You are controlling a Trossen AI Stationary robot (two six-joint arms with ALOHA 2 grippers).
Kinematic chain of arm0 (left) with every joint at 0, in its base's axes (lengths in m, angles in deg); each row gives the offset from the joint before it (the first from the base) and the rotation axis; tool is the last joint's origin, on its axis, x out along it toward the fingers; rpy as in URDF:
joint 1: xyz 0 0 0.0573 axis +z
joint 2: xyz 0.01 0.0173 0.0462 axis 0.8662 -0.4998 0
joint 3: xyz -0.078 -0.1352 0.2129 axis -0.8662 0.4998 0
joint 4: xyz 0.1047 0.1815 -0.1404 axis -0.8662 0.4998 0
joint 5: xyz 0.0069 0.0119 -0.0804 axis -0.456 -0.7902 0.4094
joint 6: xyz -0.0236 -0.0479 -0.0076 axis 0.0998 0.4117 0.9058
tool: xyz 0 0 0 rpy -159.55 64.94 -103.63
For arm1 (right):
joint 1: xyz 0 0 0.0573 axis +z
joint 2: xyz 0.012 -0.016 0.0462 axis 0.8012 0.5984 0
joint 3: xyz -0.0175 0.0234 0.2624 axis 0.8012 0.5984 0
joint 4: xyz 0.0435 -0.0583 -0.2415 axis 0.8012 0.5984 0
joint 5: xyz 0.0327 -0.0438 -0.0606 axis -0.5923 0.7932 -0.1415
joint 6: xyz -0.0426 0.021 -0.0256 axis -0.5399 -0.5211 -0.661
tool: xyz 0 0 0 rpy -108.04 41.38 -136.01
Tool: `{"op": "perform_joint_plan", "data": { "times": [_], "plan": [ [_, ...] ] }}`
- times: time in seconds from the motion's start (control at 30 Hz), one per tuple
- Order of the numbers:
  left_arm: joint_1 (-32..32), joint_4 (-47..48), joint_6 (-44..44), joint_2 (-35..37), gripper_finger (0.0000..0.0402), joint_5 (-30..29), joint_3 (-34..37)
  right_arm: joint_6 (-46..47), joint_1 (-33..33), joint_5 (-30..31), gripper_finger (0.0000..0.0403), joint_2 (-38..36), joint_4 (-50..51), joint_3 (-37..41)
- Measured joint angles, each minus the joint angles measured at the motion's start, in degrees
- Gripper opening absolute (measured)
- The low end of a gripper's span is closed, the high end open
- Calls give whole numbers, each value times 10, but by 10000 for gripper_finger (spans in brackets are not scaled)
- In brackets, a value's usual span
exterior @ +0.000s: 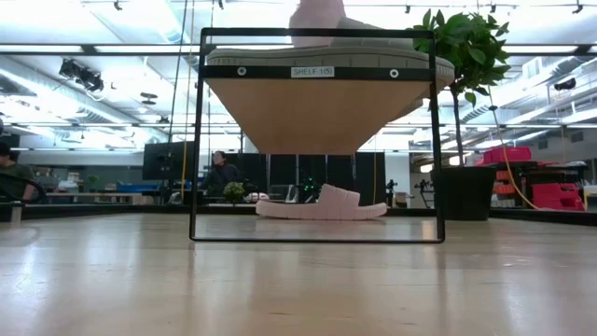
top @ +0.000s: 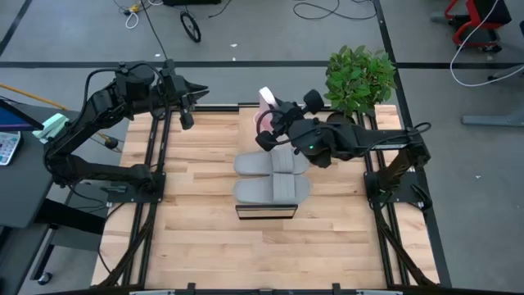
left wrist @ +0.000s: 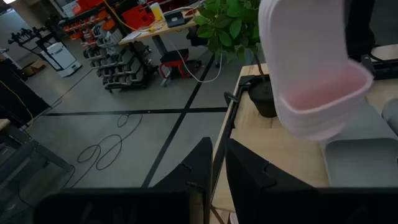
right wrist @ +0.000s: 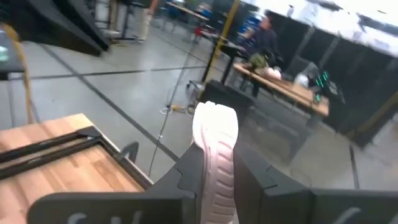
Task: Pick and place slides into the shelf
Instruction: Put the bottom pink slipper on the shelf
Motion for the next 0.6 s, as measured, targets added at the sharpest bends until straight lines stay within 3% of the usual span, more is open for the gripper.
{"op": "perform_joint_plan", "data": {
  "times": [0.07,0.17,0.33,0.4,0.6],
  "plan": [
    [0,2,0,0,52,0,0,19,-7,2,59,-34,-73,81],
    [0,9,0,0,50,0,0,-7,-19,-14,59,-94,-283,218],
    [0,14,0,0,45,0,0,-18,-46,-145,58,-182,-731,456],
    [0,13,4,0,44,0,0,7,-54,-169,58,-197,-884,540],
    [0,13,4,0,46,0,0,68,-57,-110,58,-174,-1165,717]
  ]
}}
